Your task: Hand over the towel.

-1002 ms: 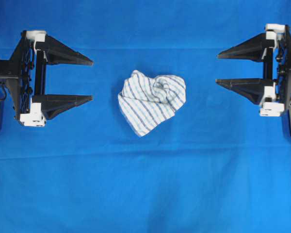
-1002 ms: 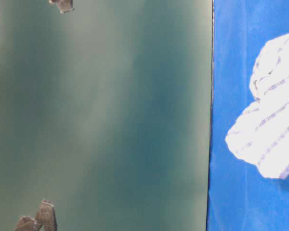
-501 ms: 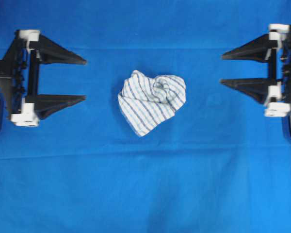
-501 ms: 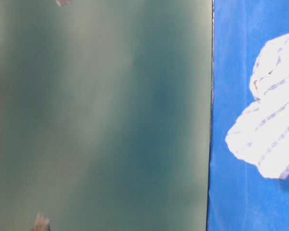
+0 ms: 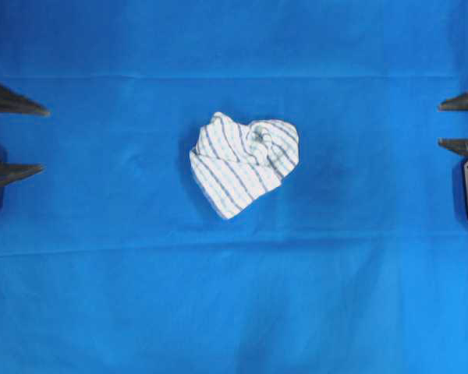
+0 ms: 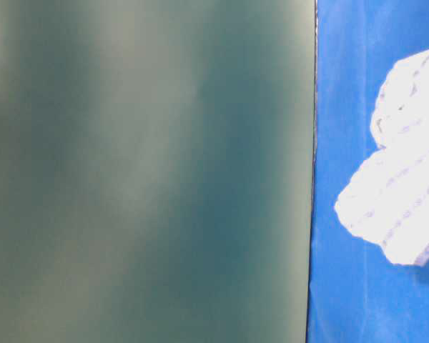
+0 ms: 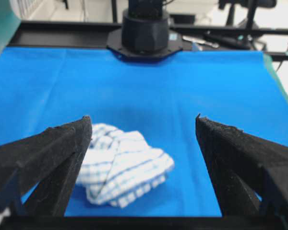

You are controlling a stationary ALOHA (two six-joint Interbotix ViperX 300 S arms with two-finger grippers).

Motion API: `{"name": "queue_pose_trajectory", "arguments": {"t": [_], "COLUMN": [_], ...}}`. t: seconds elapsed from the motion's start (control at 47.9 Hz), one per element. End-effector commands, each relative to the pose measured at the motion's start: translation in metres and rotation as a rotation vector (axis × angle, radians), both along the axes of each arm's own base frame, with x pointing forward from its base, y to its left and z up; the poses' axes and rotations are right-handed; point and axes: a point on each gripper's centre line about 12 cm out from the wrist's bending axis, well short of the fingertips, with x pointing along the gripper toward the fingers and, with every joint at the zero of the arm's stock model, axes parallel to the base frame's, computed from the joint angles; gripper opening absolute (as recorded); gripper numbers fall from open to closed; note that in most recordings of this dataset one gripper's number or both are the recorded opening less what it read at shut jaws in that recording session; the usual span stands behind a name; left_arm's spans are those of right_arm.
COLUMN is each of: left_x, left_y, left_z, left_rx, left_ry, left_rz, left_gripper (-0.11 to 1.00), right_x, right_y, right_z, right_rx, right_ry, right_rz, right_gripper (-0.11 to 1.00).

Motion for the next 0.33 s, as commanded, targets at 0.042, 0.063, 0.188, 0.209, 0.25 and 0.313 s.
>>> {"name": "queue_pose_trajectory", "arguments": {"t": [0.042,0.063,0.188,0.209,0.25,0.313], "left_x": [-0.016,-0.017,-0.023,-0.024,-0.024,-0.024], "left_y": [0.001,0.001,0.004,0.004,0.005,0.007], "left_z": [-0.014,-0.017,-0.039,-0.042,-0.047,-0.053], "left_rx": [0.000,0.000,-0.001,-0.001,-0.001,0.000], "left_ry": [-0.014,-0.009,0.029,0.034,0.044,0.063], "left_rz": [0.008,0.009,0.028,0.033,0.041,0.054], "left_gripper": [0.92,0.92,0.92,0.92,0.92,0.92], "right_x": [-0.006,-0.007,-0.006,-0.006,-0.004,-0.002], "right_y": [-0.001,-0.001,-0.003,-0.003,-0.003,-0.003], "right_z": [-0.020,-0.023,-0.043,-0.046,-0.048,-0.052], "right_rx": [0.003,0.004,0.009,0.009,0.015,0.019], "right_ry": [-0.003,-0.005,-0.021,-0.020,-0.019,-0.015], "right_rz": [-0.016,-0.018,-0.027,-0.027,-0.029,-0.030], "right_gripper": [0.62,0.62,0.62,0.62,0.62,0.62]}}
